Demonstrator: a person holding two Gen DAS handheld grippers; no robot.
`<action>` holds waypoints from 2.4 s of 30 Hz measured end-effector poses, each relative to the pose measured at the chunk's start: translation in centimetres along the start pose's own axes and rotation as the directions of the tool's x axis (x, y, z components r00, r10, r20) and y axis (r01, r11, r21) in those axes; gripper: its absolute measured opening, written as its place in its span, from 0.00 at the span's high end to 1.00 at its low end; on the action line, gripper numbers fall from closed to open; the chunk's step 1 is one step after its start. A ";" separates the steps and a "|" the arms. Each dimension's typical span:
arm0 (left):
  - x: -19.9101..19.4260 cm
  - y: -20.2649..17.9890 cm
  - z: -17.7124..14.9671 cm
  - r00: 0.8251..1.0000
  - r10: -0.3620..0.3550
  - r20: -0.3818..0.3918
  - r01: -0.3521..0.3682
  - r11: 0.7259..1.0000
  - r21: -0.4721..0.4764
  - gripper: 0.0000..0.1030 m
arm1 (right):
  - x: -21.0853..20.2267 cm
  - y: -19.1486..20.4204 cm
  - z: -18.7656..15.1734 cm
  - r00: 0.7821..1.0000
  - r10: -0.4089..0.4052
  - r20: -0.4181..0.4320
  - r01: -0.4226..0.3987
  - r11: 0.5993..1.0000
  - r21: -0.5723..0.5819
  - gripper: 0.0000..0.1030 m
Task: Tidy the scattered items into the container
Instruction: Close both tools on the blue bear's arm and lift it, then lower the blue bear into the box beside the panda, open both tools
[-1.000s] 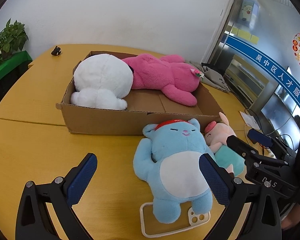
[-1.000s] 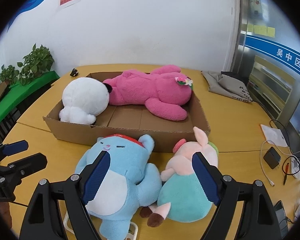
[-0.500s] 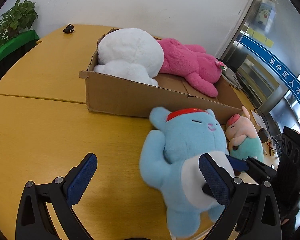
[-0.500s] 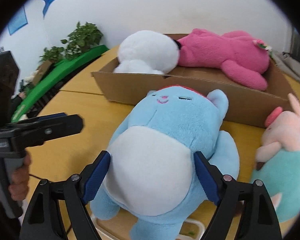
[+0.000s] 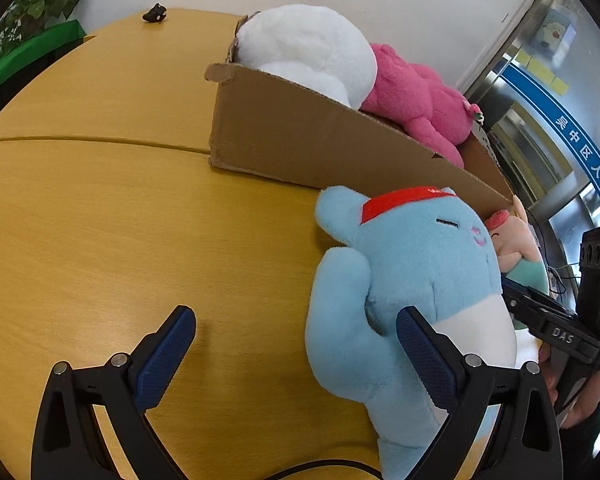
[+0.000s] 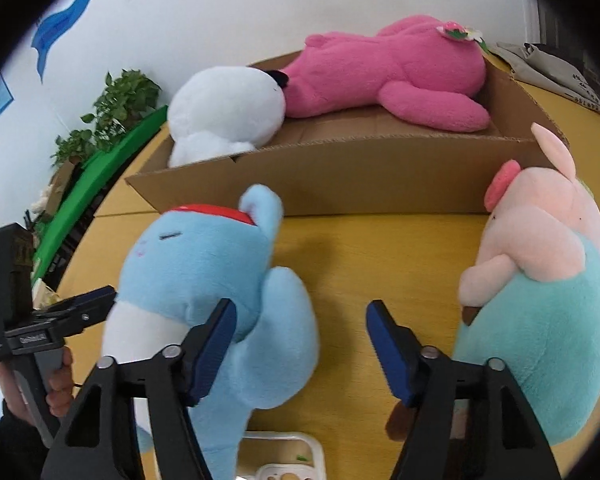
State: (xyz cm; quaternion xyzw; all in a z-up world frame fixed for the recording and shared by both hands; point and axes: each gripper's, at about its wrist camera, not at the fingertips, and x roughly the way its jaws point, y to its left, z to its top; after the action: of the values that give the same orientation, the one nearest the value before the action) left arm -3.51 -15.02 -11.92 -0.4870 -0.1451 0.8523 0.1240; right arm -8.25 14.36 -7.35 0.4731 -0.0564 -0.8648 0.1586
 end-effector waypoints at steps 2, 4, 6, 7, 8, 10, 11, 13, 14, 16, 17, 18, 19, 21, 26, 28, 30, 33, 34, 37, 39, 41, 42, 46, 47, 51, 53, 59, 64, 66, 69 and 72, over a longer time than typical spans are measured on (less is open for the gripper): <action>0.7 0.0 -0.2 1.000 -0.020 -0.023 0.020 1.000 0.000 0.18 | 1.1 0.5 -0.4 0.999 -0.028 -0.040 0.027 0.999 -0.028 0.49; 1.1 0.0 -0.3 0.999 -0.036 -0.037 0.036 0.999 -0.008 0.34 | 1.9 0.6 -0.7 0.998 -0.010 -0.061 0.010 1.000 -0.009 0.49; 1.3 -0.3 -0.3 0.997 -0.062 -0.053 0.062 0.998 0.003 0.56 | 2.5 0.0 -0.6 0.995 0.041 -0.086 -0.038 0.998 0.042 0.49; 1.3 -0.8 -0.3 0.996 -0.073 -0.061 0.074 0.997 0.020 0.73 | 2.9 -0.2 -0.5 0.993 0.067 -0.101 -0.061 0.996 0.062 0.49; 1.3 -1.3 -0.4 0.996 -0.057 -0.061 0.060 0.997 0.044 0.72 | 3.3 -0.4 -0.4 0.989 0.093 -0.117 -0.084 0.994 0.073 0.49; 0.9 -2.3 -0.5 0.999 -0.017 -0.047 0.021 0.996 0.085 0.75 | 3.7 -0.2 -0.5 0.982 0.137 -0.131 -0.128 0.989 0.073 0.61; 0.6 -2.6 -0.5 0.999 -0.007 -0.038 0.011 0.995 0.095 0.75 | 3.9 -0.2 -0.5 0.978 0.156 -0.138 -0.147 0.986 0.078 0.69; 0.1 -3.0 -0.2 1.000 -0.006 -0.018 0.008 0.994 0.106 0.77 | 3.9 -0.1 -0.7 0.978 0.156 -0.135 -0.147 0.986 0.075 0.71; -0.4 -3.3 -0.2 1.000 -0.008 -0.003 0.008 0.994 0.113 0.77 | 3.8 -0.1 -0.9 0.978 0.160 -0.134 -0.151 0.986 0.075 0.74; -1.6 -4.0 0.1 1.000 -0.005 0.028 0.001 0.991 0.131 0.78 | 3.5 -0.2 -1.1 0.976 0.180 -0.121 -0.170 0.981 0.091 0.77; -2.3 -4.4 0.3 0.999 -0.007 0.044 0.001 0.990 0.141 0.78 | 3.2 -0.3 -1.1 0.976 0.189 -0.109 -0.179 0.979 0.099 0.78; -3.1 -5.0 0.7 0.998 -0.010 0.066 -0.001 0.988 0.155 0.78 | 2.7 -0.3 -1.0 0.977 0.192 -0.090 -0.183 0.978 0.100 0.79; -4.0 -5.6 1.2 0.995 -0.014 0.097 -0.003 0.985 0.173 0.78 | 1.8 -0.1 -0.7 0.980 0.189 -0.058 -0.184 0.979 0.092 0.79; -6.1 -7.1 2.8 0.986 -0.032 0.163 -0.002 0.978 0.206 0.78 | -0.3 0.1 0.4 0.982 0.187 0.017 -0.187 0.980 0.074 0.79; -10.8 -12.2 9.9 0.941 -0.082 0.327 -0.022 0.953 0.301 0.78 | -6.9 0.0 6.0 0.955 0.177 0.240 -0.188 0.982 0.026 0.79; -10.7 -14.0 13.3 0.929 -0.091 0.359 -0.032 0.946 0.324 0.78 | -9.0 0.0 9.2 0.936 0.150 0.319 -0.154 0.988 -0.013 0.79; -9.5 -15.4 16.3 0.916 -0.100 0.388 -0.041 0.940 0.338 0.78 | -10.1 -0.6 12.4 0.920 0.105 0.378 -0.102 0.994 -0.028 0.78; -4.6 -16.1 20.3 0.930 -0.077 0.359 -0.036 0.954 0.297 0.78 | -8.8 -2.5 16.9 0.914 0.034 0.403 -0.038 0.999 0.001 0.78; -2.5 -15.9 21.2 0.942 -0.060 0.331 -0.037 0.960 0.279 0.78 | -7.4 -3.3 18.2 0.920 0.010 0.392 -0.018 1.000 0.019 0.78; 4.0 -14.9 22.3 0.972 0.022 0.235 -0.079 0.968 0.239 0.78 | -2.5 -5.9 19.6 0.947 -0.040 0.320 0.015 0.997 0.081 0.78; 7.9 -13.5 22.3 0.985 0.070 0.155 -0.102 0.973 0.208 0.78 | 1.5 -7.3 19.0 0.969 -0.059 0.240 0.032 0.993 0.115 0.78; 10.3 -12.3 22.0 0.991 0.072 0.108 -0.092 0.977 0.190 0.78 | 5.2 -8.5 17.8 0.988 -0.061 0.142 0.038 0.987 0.158 0.79; 10.6 -12.4 21.6 0.989 0.086 0.122 -0.112 0.968 0.225 0.78 | 6.6 -8.7 17.3 0.993 -0.061 0.101 0.043 0.984 0.174 0.79; 11.4 -13.5 21.0 0.970 0.188 0.156 -0.228 0.925 0.303 0.78 | 9.4 -7.4 16.7 0.989 -0.140 -0.043 0.144 0.983 0.110 0.79; 11.3 -13.6 21.1 0.970 0.189 0.151 -0.227 0.928 0.295 0.78 | 9.5 -7.1 16.8 0.986 -0.159 -0.049 0.163 0.982 0.099 0.79; 10.3 -14.3 20.6 0.965 0.213 0.149 -0.251 0.918 0.308 0.75 | 8.9 -7.4 16.1 0.980 -0.195 -0.049 0.200 0.974 0.109 0.68; 9.1 -14.6 20.1 0.964 0.220 0.152 -0.258 0.914 0.313 0.73 | 7.5 -7.5 15.2 0.971 -0.237 -0.015 0.237 0.964 0.121 0.55; 5.1 -14.9 16.6 0.949 0.232 0.215 -0.281 0.930 0.236 0.31 | 2.8 -6.8 10.7 0.951 -0.284 0.121 0.261 0.949 0.174 0.21; 5.2 -13.5 13.4 0.954 0.247 0.167 -0.276 0.944 0.182 0.30 | 3.3 -4.0 8.2 0.883 -0.454 0.121 0.447 0.891 0.082 0.22; 4.5 -12.9 12.3 0.953 0.253 0.167 -0.280 0.946 0.162 0.30 | 3.0 -3.7 7.6 0.882 -0.457 0.118 0.449 0.889 0.088 0.22; 2.8 -12.0 11.2 0.953 0.246 0.178 -0.270 0.954 0.128 0.30 | 2.8 -3.3 6.9 0.876 -0.467 0.119 0.456 0.884 0.103 0.22; 0.9 -11.5 10.1 0.948 0.246 0.200 -0.270 0.958 0.100 0.30 | 2.5 -2.4 6.4 0.882 -0.459 0.109 0.448 0.887 0.108 0.22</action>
State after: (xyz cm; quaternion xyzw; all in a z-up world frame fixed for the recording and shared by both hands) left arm -11.90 -5.34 -3.52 -0.4113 -0.0371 0.9103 0.0278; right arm -15.42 15.51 -6.46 0.4213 0.0111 -0.9041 -0.0711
